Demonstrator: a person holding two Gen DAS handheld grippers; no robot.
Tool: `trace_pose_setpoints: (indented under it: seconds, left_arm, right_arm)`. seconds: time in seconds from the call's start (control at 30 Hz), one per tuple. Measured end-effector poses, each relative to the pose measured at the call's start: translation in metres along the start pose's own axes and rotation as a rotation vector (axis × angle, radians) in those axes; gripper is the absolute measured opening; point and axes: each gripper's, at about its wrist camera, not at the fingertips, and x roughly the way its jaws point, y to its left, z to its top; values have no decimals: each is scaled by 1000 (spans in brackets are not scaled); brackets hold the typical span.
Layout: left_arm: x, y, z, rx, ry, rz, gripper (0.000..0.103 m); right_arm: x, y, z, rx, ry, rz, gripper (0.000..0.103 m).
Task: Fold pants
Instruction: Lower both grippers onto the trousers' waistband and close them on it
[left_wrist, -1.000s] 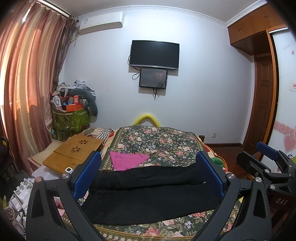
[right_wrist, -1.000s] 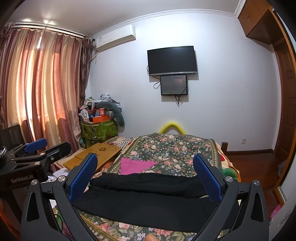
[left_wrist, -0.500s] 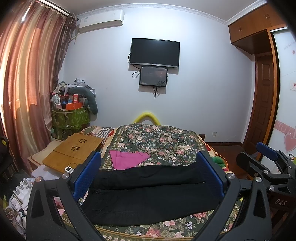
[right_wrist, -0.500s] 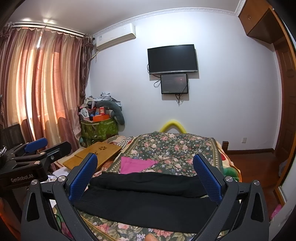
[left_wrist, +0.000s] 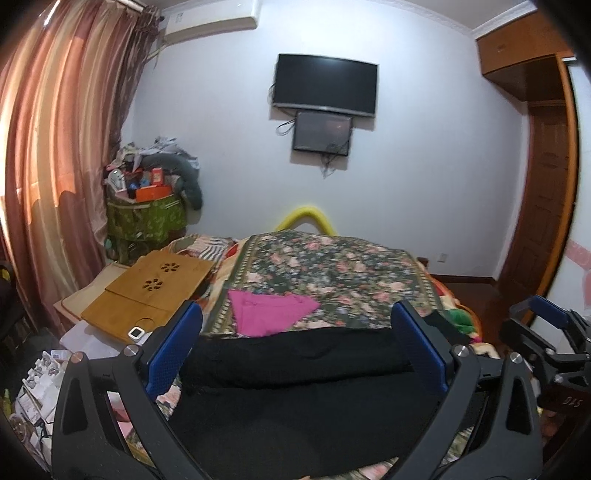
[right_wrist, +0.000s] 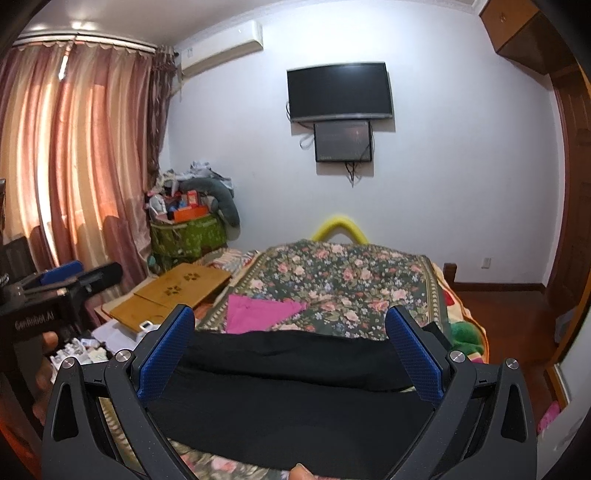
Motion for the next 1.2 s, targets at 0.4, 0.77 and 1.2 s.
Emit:
trace_pose_setpoints:
  seconds: [0.4,0.77,1.2]
  left_arm:
    - [171,83,-3,-15,266,119,103]
    - [312,134,-48,52,550,174,103]
    - [404,184,-114,-18,852,206,92]
  right_arm:
    - [108,-46,-9,2,141,-32,102]
    - [222,-75,-36,-75,373,65,102]
    - [334,-86,-66,-101,686,197,83]
